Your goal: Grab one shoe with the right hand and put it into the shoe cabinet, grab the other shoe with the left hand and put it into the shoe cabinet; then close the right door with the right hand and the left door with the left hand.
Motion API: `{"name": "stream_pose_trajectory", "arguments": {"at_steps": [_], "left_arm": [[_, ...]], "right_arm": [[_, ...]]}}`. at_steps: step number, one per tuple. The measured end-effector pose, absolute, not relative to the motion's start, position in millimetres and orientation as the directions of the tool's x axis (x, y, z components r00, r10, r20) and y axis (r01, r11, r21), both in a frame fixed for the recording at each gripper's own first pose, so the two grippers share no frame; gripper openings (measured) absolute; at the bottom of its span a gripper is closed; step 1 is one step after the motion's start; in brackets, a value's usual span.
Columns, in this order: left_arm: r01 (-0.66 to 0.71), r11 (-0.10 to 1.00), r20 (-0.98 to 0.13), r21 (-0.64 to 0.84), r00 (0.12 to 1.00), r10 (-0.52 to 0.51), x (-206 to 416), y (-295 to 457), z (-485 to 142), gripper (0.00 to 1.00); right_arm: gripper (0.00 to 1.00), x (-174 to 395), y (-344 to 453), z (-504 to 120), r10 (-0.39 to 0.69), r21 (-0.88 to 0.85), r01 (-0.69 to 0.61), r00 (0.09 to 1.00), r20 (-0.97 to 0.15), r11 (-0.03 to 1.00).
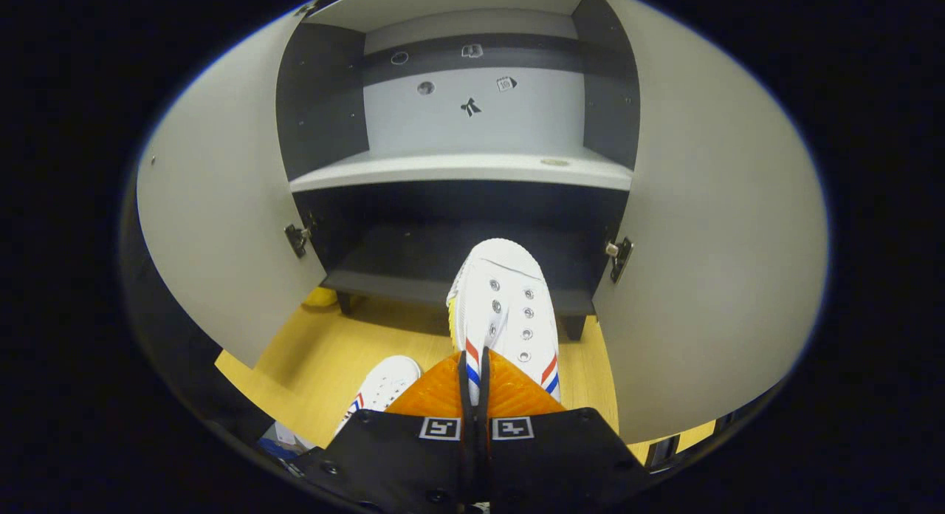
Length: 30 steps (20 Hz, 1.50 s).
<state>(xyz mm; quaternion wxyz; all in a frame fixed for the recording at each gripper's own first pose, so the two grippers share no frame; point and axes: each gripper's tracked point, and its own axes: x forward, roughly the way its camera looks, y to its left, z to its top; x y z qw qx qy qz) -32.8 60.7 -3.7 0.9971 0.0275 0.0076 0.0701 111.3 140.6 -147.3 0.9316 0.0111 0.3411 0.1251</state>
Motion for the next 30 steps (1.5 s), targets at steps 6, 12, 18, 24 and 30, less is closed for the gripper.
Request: {"name": "stream_pose_trajectory", "arguments": {"at_steps": [6, 12, 18, 24, 30], "left_arm": [[-0.151, 0.988, -0.009, 0.041, 0.988, 0.151, -36.6, 61.0, -5.7, 0.82], [-0.185, 0.981, -0.013, 0.053, 0.982, 0.186, -48.6, 71.1, -10.3, 0.83], [-0.219, 0.974, -0.031, 0.058, 0.975, 0.221, -57.5, 84.7, -17.3, 0.82], [-0.240, 0.967, -0.062, 0.081, 0.967, 0.245, -67.6, 94.1, -27.2, 0.82], [-0.210, 0.972, -0.103, 0.107, 0.970, 0.221, -68.6, 83.4, -40.8, 0.83]], "right_arm": [[0.01, 144.0, 147.6, -79.5, 0.294, 0.161, -0.246, 0.787, -0.543, 0.956], [0.02, 197.4, 151.9, -27.2, 0.284, 0.154, -0.240, 0.843, -0.457, 0.958], [0.01, 266.4, 154.1, -6.1, 0.250, 0.171, -0.192, 0.861, -0.443, 0.966], [0.02, 323.9, 157.3, -11.2, 0.210, 0.145, -0.158, 0.837, -0.506, 0.977], [0.01, 383.1, 161.4, -25.9, 0.144, 0.107, -0.100, 0.805, -0.576, 0.989]]}}
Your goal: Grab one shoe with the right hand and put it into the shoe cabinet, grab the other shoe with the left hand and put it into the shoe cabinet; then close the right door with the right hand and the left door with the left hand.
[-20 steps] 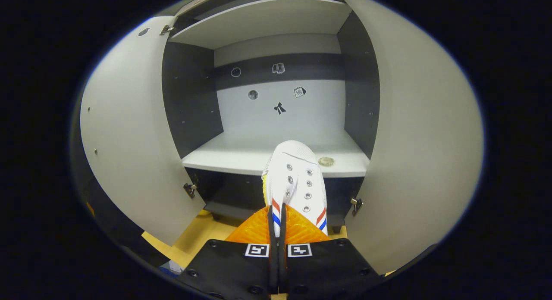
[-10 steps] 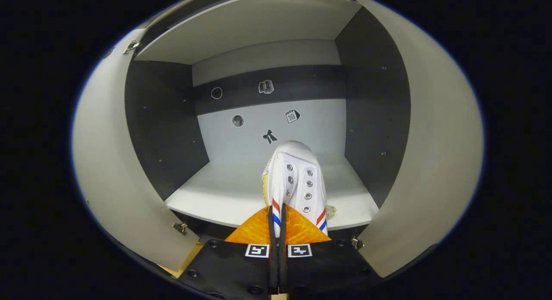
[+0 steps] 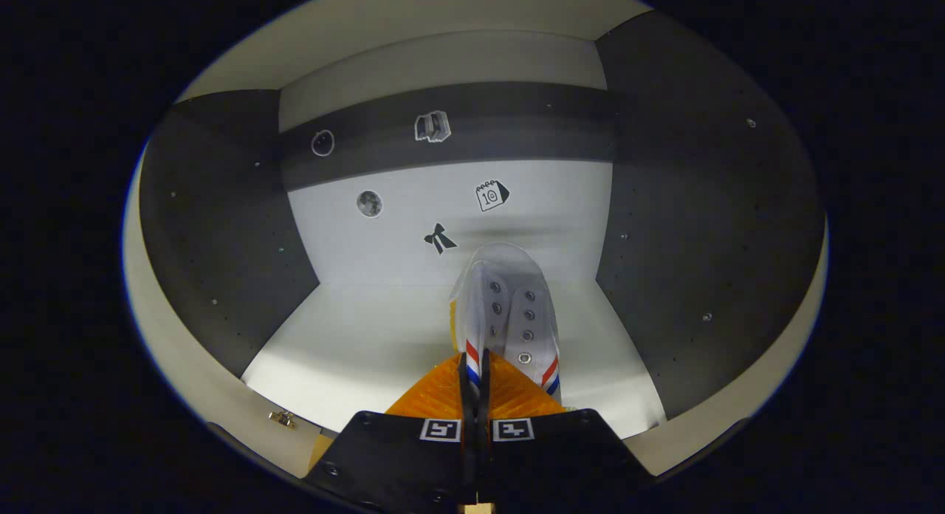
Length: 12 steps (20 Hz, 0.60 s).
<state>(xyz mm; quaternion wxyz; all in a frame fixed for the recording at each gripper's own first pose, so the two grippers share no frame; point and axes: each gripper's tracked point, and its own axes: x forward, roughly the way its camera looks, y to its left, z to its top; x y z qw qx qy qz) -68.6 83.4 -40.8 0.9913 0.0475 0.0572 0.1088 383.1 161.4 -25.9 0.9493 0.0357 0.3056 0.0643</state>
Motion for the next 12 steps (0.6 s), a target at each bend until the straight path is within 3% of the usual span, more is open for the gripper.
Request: {"name": "stream_pose_trajectory", "arguments": {"at_steps": [4, 7, 9, 10, 12], "left_arm": [[-0.186, 0.978, -0.135, 0.098, 0.971, 0.199, -68.0, 74.8, -50.7, 0.83], [-0.149, 0.984, -0.164, 0.095, 0.973, 0.163, -64.2, 64.3, -64.1, 0.83], [-0.108, 0.991, -0.194, 0.076, 0.974, 0.121, -59.5, 51.3, -75.9, 0.83], [-0.083, 0.995, -0.207, 0.061, 0.974, 0.093, -56.7, 42.3, -81.3, 0.83], [-0.023, 1.000, -0.228, 0.017, 0.973, 0.026, -49.7, 23.9, -91.9, 0.84]], "right_arm": [[0.02, 398.5, 164.7, -54.7, 0.110, 0.082, -0.075, 0.764, -0.636, 0.994], [0.10, 397.8, 166.7, -52.1, 0.108, 0.044, -0.102, 0.790, -0.604, 0.994], [0.27, 392.6, 174.3, -35.0, 0.139, 0.072, -0.119, 0.820, -0.556, 0.990], [0.43, 391.6, 176.6, -20.4, 0.161, 0.094, -0.132, 0.841, -0.516, 0.987], [0.60, 381.4, 175.9, 12.1, 0.187, 0.121, -0.149, 0.884, -0.429, 0.981]]}}
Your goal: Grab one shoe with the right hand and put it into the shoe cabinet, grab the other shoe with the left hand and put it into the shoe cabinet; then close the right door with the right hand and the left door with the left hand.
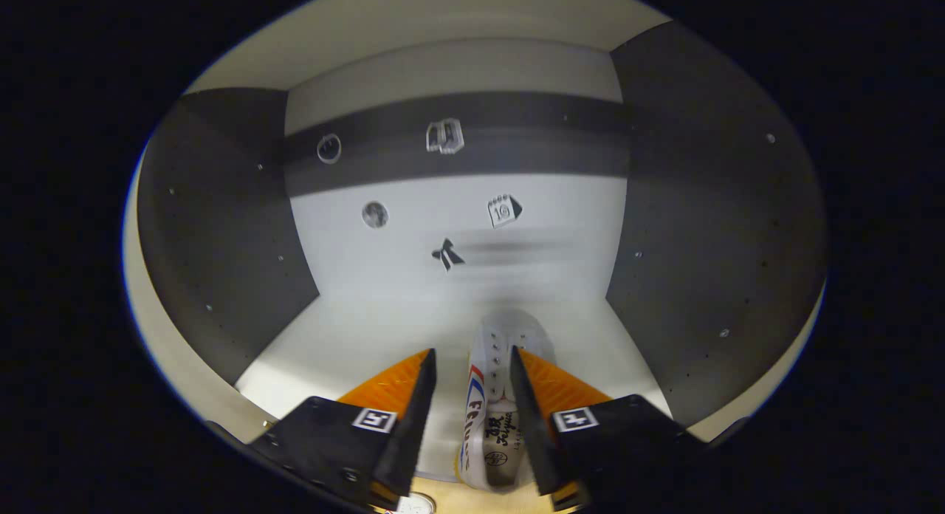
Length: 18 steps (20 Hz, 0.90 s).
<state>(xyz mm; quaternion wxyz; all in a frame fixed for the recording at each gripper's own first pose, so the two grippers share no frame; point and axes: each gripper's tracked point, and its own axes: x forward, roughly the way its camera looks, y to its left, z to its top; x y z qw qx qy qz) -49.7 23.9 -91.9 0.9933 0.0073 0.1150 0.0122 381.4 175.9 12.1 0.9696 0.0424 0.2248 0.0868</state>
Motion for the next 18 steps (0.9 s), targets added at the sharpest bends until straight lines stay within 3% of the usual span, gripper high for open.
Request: {"name": "stream_pose_trajectory", "arguments": {"at_steps": [3, 7, 13, 18], "left_arm": [[0.054, 0.997, -0.270, -0.050, 0.961, -0.066, -41.9, -5.1, -112.3, 0.84], [0.147, 0.983, -0.292, -0.109, 0.941, -0.173, -28.1, -41.5, -125.8, 0.84], [0.262, 0.946, -0.316, -0.189, 0.896, -0.311, -3.2, -98.9, -150.7, 0.83], [0.332, 0.925, -0.383, -0.184, 0.843, -0.379, 11.3, -131.6, -195.1, 0.83]], "right_arm": [[0.99, 354.6, 164.6, 55.5, 0.191, 0.114, -0.164, 0.935, -0.300, 0.980], [0.98, 300.3, 147.8, 84.7, 0.198, 0.090, -0.184, 0.963, -0.184, 0.979], [0.98, 216.8, 123.5, 80.8, 0.202, 0.038, -0.200, 0.975, -0.093, 0.979], [0.98, 167.0, 109.9, 49.8, 0.194, 0.010, -0.194, 0.976, -0.097, 0.981]]}}
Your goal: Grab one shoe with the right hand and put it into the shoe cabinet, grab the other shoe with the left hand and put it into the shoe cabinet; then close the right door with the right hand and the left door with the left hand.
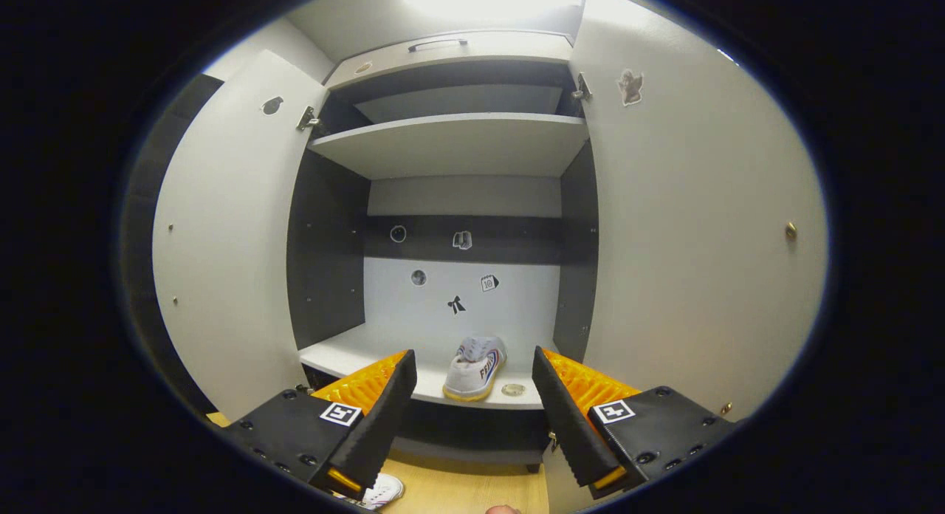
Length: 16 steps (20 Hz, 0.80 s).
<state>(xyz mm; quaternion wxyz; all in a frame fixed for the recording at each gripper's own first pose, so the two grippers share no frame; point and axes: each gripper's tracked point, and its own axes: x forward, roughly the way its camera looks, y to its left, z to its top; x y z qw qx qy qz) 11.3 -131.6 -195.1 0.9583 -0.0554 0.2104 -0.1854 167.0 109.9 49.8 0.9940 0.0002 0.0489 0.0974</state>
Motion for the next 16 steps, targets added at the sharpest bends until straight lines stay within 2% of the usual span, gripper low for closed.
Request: {"name": "stream_pose_trajectory", "arguments": {"at_steps": [1, 2, 3, 5, 16], "left_arm": [[0.343, 0.922, -0.401, -0.178, 0.831, -0.386, 14.8, -136.1, -206.3, 0.83], [0.352, 0.919, -0.422, -0.175, 0.817, -0.393, 18.2, -139.6, -217.5, 0.83], [0.360, 0.916, -0.445, -0.176, 0.801, -0.400, 21.4, -144.9, -229.3, 0.83], [0.378, 0.908, -0.486, -0.183, 0.768, -0.418, 25.9, -152.9, -250.7, 0.83], [0.485, 0.859, -0.671, -0.164, 0.583, -0.458, 28.7, -201.0, -348.5, 0.83]], "right_arm": [[0.94, 158.7, 105.7, 44.3, 0.185, 0.000, -0.186, 0.978, -0.098, 0.983], [1.00, 143.6, 103.8, 41.8, 0.178, -0.016, -0.180, 0.980, -0.092, 0.984], [0.96, 135.3, 101.6, 37.4, 0.170, -0.024, -0.173, 0.981, -0.091, 0.985], [1.00, 116.4, 104.7, 24.0, 0.190, -0.021, -0.194, 0.975, -0.117, 0.981], [0.99, 57.7, 97.0, -2.5, 0.188, -0.036, -0.195, 0.971, -0.148, 0.980]]}}
